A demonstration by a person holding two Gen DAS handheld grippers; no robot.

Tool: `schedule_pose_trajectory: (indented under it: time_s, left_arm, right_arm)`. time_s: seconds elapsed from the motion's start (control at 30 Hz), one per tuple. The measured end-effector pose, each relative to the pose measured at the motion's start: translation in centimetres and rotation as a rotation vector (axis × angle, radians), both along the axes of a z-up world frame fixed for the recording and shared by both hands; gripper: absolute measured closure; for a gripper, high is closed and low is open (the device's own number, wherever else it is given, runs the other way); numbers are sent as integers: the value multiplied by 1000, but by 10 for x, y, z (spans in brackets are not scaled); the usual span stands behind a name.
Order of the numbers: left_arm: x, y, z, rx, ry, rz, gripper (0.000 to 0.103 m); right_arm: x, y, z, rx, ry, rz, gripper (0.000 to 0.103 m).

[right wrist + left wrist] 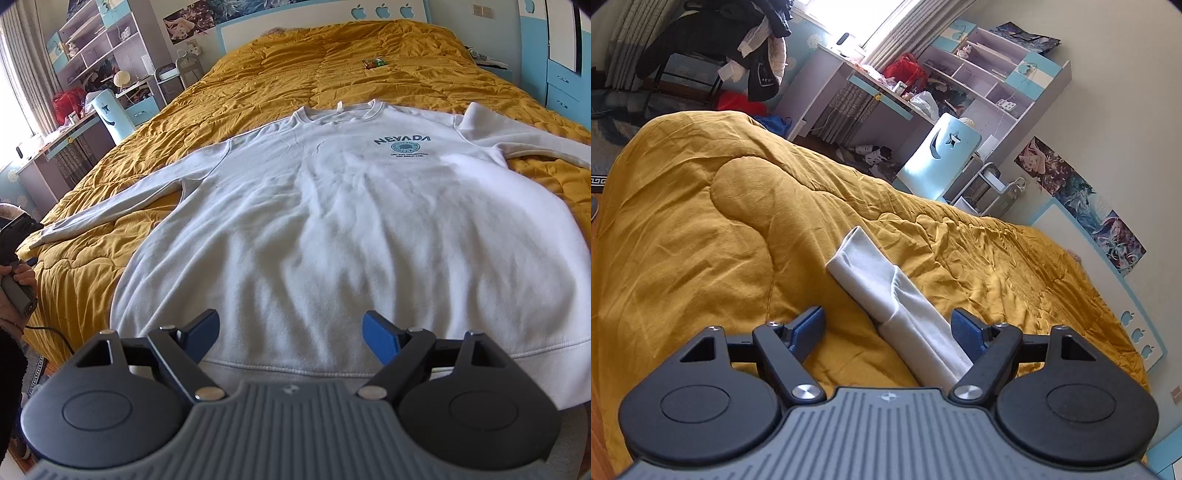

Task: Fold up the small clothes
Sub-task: 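Grasp the cuff of the sleeve nearest the left tool with the left tool, then carry the held sleeve across the shirt front toward the collar, then open the left tool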

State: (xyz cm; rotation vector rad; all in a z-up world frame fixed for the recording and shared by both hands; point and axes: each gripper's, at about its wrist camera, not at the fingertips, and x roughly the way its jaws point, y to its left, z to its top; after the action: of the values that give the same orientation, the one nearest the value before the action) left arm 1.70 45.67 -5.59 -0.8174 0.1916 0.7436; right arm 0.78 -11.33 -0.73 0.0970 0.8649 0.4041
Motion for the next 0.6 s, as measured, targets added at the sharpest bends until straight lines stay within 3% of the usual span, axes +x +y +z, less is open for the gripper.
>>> schedule_pose_trajectory:
  time_s: [0.1,0.2,0.3,0.37,0.4,0.43,0.5,0.6]
  left_arm:
    - [8,17,2,-53,-56,-71,13]
    - [13,29,-1,-105,-69,-88,27]
    - [20,41,-11,-179,34,-43,44]
    - [17,43,-15,-184,70,-21,68]
    - [14,43,-17,-191,67,-13,72]
    - [11,42,-18,-202,47,-5,87]
    - [7,38,-14,-187,44,-8,97]
    - [16,27,8,-72,100,-68,97]
  right_arm:
    - [1,-6,2,-3,-1,-31,22]
    - [2,-10,2,-3,3,-57,22]
    - [4,-14,1,5,16,-68,22]
    - [3,-15,1,-1,17,-72,22]
    - [3,-16,1,1,15,-73,22]
    - [3,-17,1,4,17,-76,22]
    - [5,-20,-1,13,27,-85,22]
    - [7,-24,-2,17,20,-90,22]
